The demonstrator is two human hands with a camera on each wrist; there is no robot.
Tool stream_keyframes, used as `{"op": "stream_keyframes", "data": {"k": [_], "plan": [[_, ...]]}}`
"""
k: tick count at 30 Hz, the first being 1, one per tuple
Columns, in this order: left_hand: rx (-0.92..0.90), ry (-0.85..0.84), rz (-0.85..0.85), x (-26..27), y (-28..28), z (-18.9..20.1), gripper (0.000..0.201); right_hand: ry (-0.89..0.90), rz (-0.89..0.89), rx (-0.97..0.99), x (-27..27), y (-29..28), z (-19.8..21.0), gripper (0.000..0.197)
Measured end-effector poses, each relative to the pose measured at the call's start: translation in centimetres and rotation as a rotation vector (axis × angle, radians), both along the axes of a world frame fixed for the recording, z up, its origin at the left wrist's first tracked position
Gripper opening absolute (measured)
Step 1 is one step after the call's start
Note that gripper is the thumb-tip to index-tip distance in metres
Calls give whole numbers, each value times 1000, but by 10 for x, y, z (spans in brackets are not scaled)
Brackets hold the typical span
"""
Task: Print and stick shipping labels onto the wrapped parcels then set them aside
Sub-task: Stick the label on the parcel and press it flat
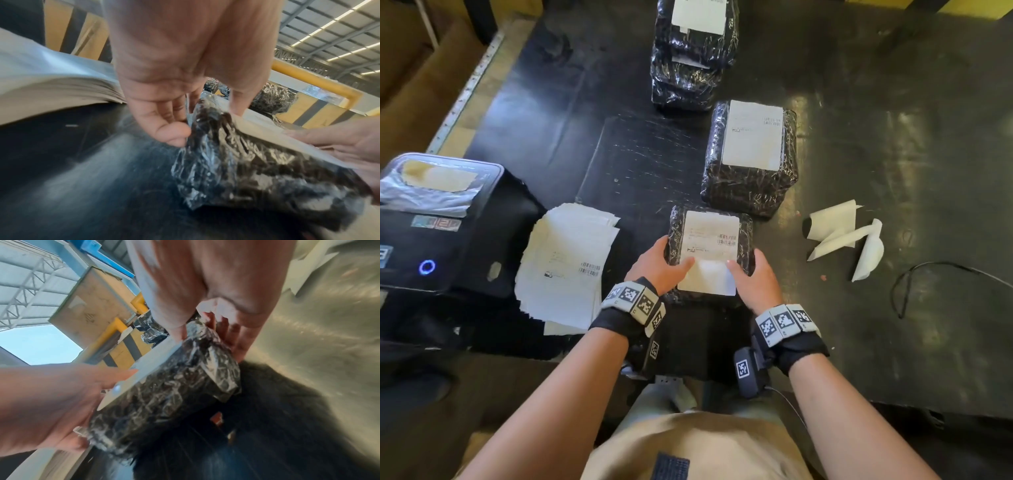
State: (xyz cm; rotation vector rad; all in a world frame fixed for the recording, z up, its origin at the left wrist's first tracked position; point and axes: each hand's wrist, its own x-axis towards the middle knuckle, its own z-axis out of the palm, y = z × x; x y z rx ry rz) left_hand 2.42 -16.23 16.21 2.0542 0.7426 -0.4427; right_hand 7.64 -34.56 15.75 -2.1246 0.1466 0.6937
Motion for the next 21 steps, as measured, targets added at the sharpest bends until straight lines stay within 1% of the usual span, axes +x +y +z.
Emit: {"op": "stream_keyframes", "data": {"k": [1, 3, 4, 5, 6, 9, 10, 11, 14, 15, 16, 18, 19, 21], "plan": [[1, 1, -4, -5, -2, 0, 67, 12, 0, -7, -6, 0, -3, 70], [-2, -1, -2, -13, -8, 0, 71, 47, -12, -25, -18, 2, -7, 98], [-6, -9, 7, -16, -10, 0, 71, 50, -22, -22, -21, 2, -13, 103], [-11, -20, 16, -16, -11, -1, 70, 36, -37, -15, -23, 3, -16, 101], [-20, -26, 21, -16, -12, -1, 68, 16, -48, -10, -24, 4, -15, 94], [-77, -24, 11, -13, -8, -2, 60, -15, -67, 16, -22, 1, -13, 62], [-100, -26, 5, -12, -6, -3, 59, -21, -67, 37, -20, -1, -11, 54], [-112, -36, -1, -13, -4, -3, 58, -23, -56, 43, -19, -3, -11, 51], [-109, -72, -34, -17, -1, -6, 56, -30, 9, 70, -16, -7, -11, 49], [-108, -82, -39, -19, -1, -8, 58, -26, 41, 67, -16, -7, -13, 52], [-104, -93, -40, -21, -2, -8, 62, -29, 66, 70, -17, -7, -13, 59], [-64, -113, -35, -22, -4, -10, 77, -39, 92, 62, -20, -7, -18, 75], [-44, -115, -26, -22, -5, -11, 81, -46, 98, 65, -21, -7, -18, 78], [-39, -116, -13, -21, -6, -10, 80, -62, 109, 86, -21, -8, -18, 76]]}}
